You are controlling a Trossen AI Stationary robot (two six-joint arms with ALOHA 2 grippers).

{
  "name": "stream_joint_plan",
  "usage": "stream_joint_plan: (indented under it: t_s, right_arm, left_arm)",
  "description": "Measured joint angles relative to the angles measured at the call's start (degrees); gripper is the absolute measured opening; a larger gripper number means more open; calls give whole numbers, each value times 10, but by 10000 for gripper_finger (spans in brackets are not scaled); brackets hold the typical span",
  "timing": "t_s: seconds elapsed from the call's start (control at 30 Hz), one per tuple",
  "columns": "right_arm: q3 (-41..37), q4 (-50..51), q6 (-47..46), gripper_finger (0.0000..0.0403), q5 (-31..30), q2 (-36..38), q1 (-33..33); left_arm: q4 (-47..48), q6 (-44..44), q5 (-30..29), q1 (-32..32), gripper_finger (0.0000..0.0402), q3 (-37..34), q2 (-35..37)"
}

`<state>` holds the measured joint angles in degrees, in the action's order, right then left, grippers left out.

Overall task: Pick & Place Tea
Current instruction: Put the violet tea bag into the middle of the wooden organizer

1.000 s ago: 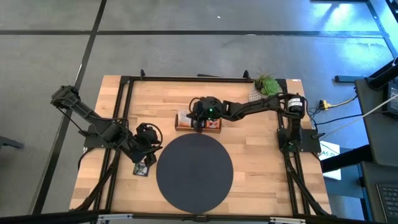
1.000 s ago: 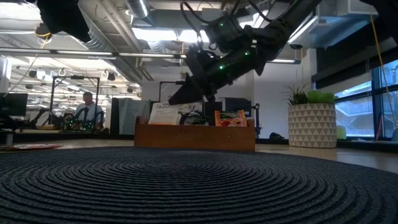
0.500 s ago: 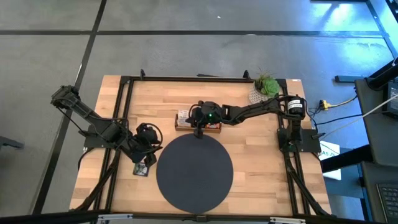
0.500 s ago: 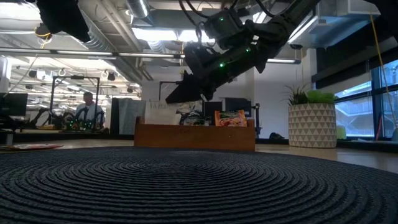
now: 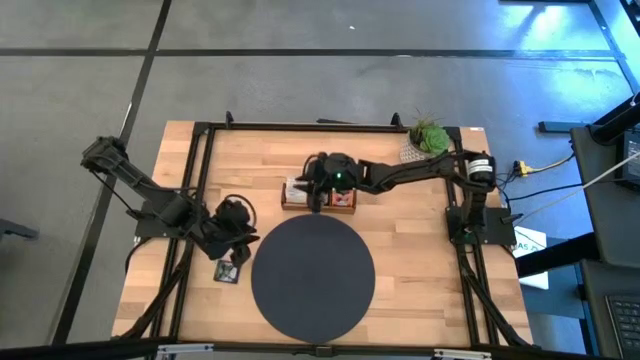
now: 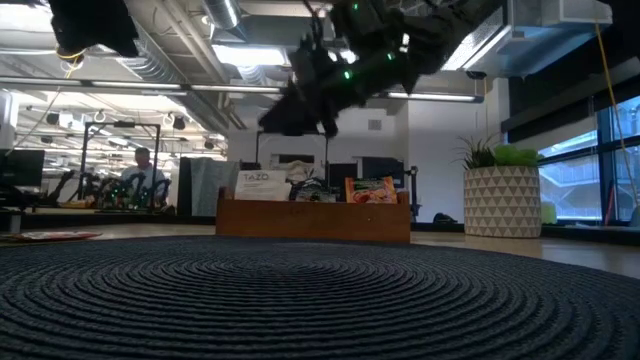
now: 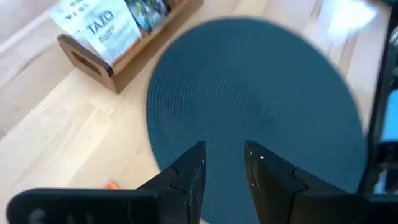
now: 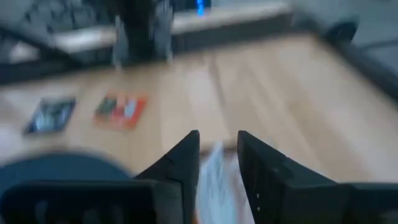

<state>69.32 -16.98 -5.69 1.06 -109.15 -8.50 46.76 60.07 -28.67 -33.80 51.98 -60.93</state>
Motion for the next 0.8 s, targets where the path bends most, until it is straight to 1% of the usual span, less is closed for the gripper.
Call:
stream_joint_plan:
  t_s: [0.1,0.17,0.27,0.3,0.37,0.43,0.53,0.67,0.8]
  right_arm:
    - [26,1,-1,119,-1,4,-1]
    - [43,8,-12,121,2,4,0]
    - [52,3,-39,121,12,4,5]
    - [51,6,-46,121,18,4,7]
    - [51,10,-58,121,23,3,14]
    - [51,10,-63,121,23,2,23]
    - [50,20,-61,121,26,-2,35]
    - [50,16,-62,121,27,-2,45]
    - [50,7,-80,121,26,-3,55]
  left_arm:
    - [10,45,-43,-37,107,0,23]
    - [12,86,-95,-79,109,-7,36]
    - [13,163,-189,-139,108,-43,54]
    - [14,187,-208,-155,107,-60,56]
    - [11,221,-224,-174,105,-90,57]
    - [10,242,-209,-178,104,-114,56]
    - [10,251,-149,-178,105,-142,54]
    - [6,219,-74,-178,108,-161,53]
    - [2,189,-34,-178,108,-167,53]
